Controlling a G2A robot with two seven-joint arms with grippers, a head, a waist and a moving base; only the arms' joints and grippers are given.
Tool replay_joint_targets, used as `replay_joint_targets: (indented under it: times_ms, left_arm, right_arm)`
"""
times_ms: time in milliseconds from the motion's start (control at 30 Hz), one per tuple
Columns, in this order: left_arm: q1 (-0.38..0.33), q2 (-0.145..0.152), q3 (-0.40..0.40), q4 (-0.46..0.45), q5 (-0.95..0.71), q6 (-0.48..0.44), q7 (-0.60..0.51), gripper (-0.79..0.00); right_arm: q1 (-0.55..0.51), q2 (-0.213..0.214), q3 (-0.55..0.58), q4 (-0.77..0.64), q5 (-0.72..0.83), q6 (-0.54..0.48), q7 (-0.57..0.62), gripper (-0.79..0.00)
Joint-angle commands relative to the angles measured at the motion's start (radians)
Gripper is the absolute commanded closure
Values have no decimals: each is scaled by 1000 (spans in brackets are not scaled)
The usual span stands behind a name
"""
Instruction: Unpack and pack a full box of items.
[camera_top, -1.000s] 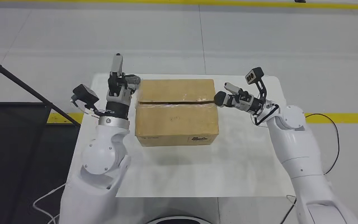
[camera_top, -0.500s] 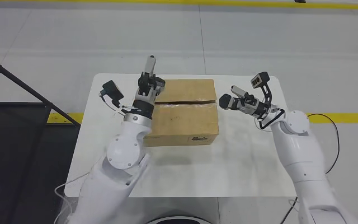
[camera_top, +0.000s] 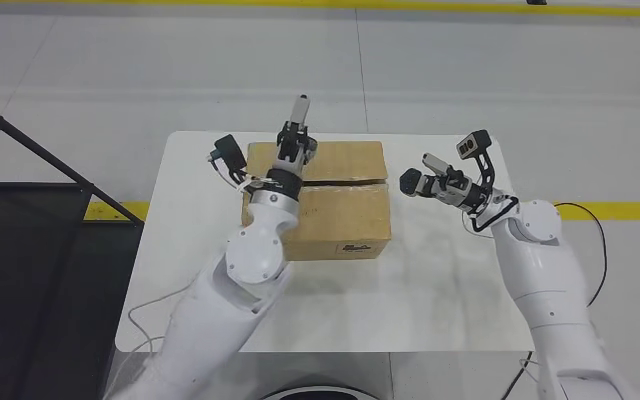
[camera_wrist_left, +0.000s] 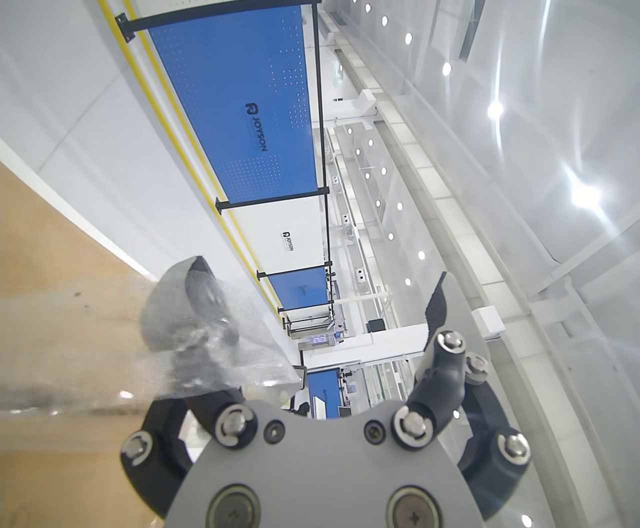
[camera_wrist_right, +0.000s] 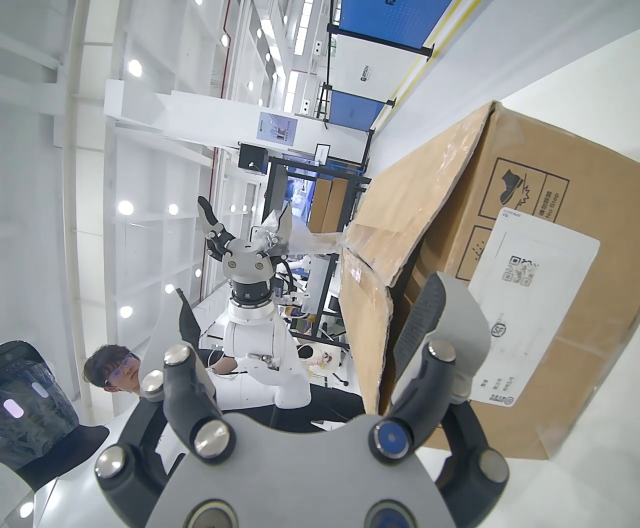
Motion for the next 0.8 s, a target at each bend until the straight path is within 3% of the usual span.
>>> replay_joint_targets:
  times_ms: [0, 767]
  left_arm:
    - [-14, -7, 12, 18, -2, 3, 4, -785]
    - [-114, -86, 114, 181, -2, 9, 15, -785]
  right_arm:
    - [-5, 3, 7, -3, 0, 0, 0, -785]
    - [-47, 31, 64, -9, 18, 0, 17, -785]
